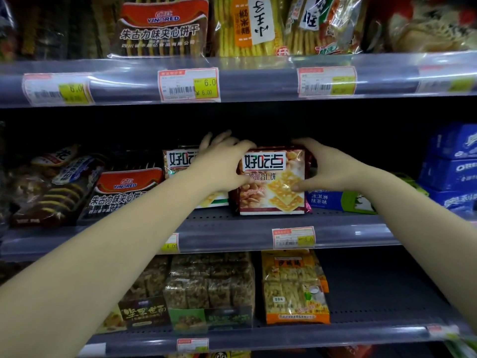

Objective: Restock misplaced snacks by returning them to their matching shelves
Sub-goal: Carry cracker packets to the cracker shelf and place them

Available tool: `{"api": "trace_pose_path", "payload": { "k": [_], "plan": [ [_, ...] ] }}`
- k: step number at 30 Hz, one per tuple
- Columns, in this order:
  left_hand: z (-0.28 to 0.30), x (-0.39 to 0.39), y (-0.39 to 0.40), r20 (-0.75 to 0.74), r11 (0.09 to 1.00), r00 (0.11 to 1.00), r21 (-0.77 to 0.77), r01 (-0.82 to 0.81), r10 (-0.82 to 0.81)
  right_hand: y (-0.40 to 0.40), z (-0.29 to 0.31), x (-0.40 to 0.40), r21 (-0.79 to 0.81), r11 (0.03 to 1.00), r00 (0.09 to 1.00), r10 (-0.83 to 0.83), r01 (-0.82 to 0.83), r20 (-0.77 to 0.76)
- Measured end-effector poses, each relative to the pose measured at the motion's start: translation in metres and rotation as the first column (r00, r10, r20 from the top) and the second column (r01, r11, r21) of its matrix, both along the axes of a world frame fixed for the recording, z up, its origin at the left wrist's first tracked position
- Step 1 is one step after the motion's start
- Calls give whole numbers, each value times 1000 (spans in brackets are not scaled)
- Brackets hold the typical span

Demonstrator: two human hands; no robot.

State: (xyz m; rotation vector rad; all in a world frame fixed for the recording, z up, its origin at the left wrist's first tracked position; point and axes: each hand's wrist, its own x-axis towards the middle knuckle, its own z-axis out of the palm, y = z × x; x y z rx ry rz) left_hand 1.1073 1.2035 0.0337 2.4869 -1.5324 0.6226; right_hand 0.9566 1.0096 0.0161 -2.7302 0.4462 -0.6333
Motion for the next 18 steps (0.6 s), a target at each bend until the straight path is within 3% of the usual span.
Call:
{"api": "trace_pose_path", "payload": {
  "k": [8, 14, 18],
  "plan": [
    [-4, 4, -8, 28, 1000, 1000, -21, -10, 10, 7, -5, 12, -143, 985, 995, -96, 101, 37],
    [-7, 6, -12, 39, 999, 998, -24, -46, 47, -3, -19, 6, 91, 995, 999, -40, 39, 8],
    [-7, 8, -13, 36, 998, 998, -23, -53, 54, -10, -24, -6, 80, 995, 994, -56, 64, -99]
  ]
}}
